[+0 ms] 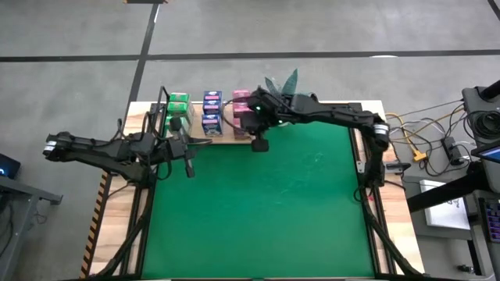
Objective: Stack cereal on shelf
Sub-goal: Return to Home Position
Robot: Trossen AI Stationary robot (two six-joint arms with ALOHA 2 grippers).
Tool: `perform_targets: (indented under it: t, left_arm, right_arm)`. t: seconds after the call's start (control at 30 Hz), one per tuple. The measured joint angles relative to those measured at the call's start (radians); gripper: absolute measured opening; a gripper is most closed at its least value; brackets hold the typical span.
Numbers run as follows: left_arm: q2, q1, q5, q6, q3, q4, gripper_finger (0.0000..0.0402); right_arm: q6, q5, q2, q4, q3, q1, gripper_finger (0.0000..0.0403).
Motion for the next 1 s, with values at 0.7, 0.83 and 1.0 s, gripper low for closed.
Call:
perform_targets:
  t: [0.7, 0.83, 1.0]
  left_arm:
    - [0.014, 0.000, 0.001, -0.116, 0.000, -0.106, 0.0000]
    - [0.008, 0.000, 0.001, -0.121, 0.000, -0.134, 0.0000]
    - [-0.041, 0.000, 0.008, -0.126, 0.000, -0.209, 0.0000]
  right_arm:
    - [0.119, 0.000, -0.356, 0.673, -0.765, 0.044, 0.0011]
    - [0.119, -0.006, -0.391, 0.784, -0.869, 0.045, 0.0011]
    - [0.114, -0.008, -0.460, 0.903, -1.005, 0.044, 0.0011]
